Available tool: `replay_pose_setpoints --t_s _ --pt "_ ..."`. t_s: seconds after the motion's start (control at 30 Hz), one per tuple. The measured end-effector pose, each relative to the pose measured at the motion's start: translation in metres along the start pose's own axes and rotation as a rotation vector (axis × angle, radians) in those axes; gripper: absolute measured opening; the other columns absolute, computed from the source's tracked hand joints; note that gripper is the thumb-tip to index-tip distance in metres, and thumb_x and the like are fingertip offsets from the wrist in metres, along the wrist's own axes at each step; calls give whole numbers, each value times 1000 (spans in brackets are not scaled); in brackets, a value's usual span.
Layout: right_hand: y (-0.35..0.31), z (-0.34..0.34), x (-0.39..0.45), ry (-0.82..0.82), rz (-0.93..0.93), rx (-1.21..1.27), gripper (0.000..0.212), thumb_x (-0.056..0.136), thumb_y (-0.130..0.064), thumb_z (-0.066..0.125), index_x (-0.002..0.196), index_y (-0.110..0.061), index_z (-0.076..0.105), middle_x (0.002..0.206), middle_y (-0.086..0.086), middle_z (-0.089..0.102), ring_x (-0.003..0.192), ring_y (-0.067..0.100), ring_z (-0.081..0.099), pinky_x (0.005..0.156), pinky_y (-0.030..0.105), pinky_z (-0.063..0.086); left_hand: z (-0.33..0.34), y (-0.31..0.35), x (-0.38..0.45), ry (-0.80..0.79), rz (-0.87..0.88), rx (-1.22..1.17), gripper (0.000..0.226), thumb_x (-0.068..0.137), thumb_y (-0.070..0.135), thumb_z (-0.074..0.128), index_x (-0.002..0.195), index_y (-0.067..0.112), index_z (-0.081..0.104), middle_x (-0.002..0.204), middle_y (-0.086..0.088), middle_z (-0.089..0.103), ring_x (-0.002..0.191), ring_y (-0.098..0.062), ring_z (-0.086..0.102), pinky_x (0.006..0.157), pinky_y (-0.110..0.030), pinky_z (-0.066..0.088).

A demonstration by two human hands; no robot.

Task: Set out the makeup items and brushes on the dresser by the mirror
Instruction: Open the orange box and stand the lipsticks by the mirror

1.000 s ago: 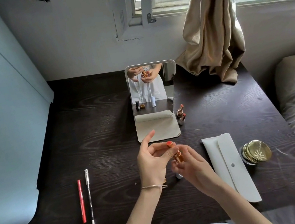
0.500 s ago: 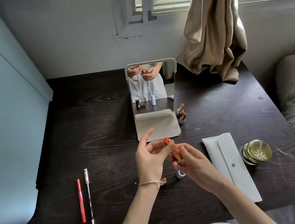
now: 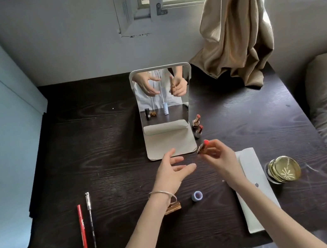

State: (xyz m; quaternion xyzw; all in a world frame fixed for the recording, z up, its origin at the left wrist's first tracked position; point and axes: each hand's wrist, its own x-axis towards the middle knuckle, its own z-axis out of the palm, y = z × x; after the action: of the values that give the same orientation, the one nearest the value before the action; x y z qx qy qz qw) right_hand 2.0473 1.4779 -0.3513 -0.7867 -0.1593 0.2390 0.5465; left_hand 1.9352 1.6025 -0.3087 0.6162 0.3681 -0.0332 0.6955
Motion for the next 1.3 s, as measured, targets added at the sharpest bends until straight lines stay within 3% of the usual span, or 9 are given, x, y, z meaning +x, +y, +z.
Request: replay_pose_setpoints --t_s 0.17,0.33,0.57,0.7,0.87,1.0,1.13,1.2,1.3 --pt "41 7 47 204 135 -166 22 75 -9 75 88 -19 61 91 4 69 89 19 64 86 30 49 0 -8 13 -13 -70 81 51 84 14 66 131 18 47 115 5 59 96 -9 62 71 -16 45" --pt "68 13 75 228 207 -332 17 74 -11 73 90 -14 68 96 7 67 96 25 60 77 23 38 -5 -11 22 24 -75 90 33 84 8 65 112 22 56 105 8 61 91 -5 62 73 -14 48" --pt "75 21 80 200 218 -412 17 77 -16 71 94 -16 67 99 3 65 100 23 55 83 33 44 -12 -19 29 86 -81 92 28 84 6 64 106 22 58 104 7 64 88 -4 63 64 -8 48" --pt "77 21 78 193 196 -415 19 74 -13 72 92 -17 65 95 1 65 97 24 57 83 35 47 -13 -21 29 95 -78 95 28 83 6 65 105 22 59 104 7 64 89 -6 64 71 -12 49" --pt "55 17 61 279 300 -275 36 77 -8 69 110 -5 55 110 9 56 99 23 55 85 29 41 -33 -24 23 162 -24 133 27 85 3 61 103 23 63 104 9 65 94 -6 63 81 -16 48" --pt "17 16 12 48 225 -236 19 80 -3 61 96 -14 61 99 2 64 88 13 59 73 18 41 -58 -37 16 230 7 303 28 82 -1 63 98 22 64 104 7 64 97 -8 59 81 -14 44" --pt "-2 38 -22 -346 73 -407 19 81 -4 63 91 -21 65 89 -10 63 81 1 56 72 4 40 -67 -57 13 71 -21 724 48 73 16 75 116 27 58 118 6 56 116 -14 49 100 -28 41" --pt "-1 49 -26 -424 45 -509 22 83 -6 61 99 -20 65 92 -12 59 86 3 54 70 3 37 -61 -66 13 42 -46 921 57 73 22 75 124 30 53 124 7 51 122 -16 42 103 -34 39" --pt "2 56 -27 -440 28 -577 26 82 -6 60 105 -19 64 97 -9 58 91 6 53 76 10 39 -50 -81 17 84 2 982 49 75 25 74 120 31 55 123 9 52 120 -15 41 100 -30 40"
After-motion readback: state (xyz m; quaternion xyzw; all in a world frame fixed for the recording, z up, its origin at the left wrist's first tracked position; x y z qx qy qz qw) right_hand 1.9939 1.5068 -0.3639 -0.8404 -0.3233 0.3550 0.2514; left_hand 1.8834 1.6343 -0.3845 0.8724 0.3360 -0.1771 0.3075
